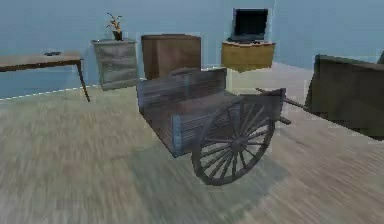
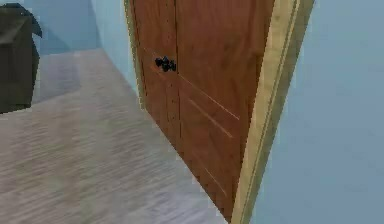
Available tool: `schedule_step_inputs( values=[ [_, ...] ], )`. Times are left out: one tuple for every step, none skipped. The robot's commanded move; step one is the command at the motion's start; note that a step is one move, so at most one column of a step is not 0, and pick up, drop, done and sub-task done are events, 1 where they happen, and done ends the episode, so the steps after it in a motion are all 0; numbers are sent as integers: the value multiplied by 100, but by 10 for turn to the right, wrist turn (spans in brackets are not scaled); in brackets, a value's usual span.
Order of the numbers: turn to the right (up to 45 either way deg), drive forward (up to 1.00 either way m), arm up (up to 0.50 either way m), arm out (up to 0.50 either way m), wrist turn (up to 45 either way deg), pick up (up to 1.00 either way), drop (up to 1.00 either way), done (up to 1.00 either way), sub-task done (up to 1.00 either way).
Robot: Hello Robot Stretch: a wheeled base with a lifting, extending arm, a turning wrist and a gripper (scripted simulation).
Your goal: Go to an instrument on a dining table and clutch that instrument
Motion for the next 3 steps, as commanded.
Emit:
schedule_step_inputs(
  values=[
    [-390, 0, 0, 0, 0, 0, 0, 0, 0],
    [0, 90, 0, 0, 0, 0, 0, 0, 0],
    [60, 0, 0, 0, 0, 0, 0, 0, 0]
  ],
)
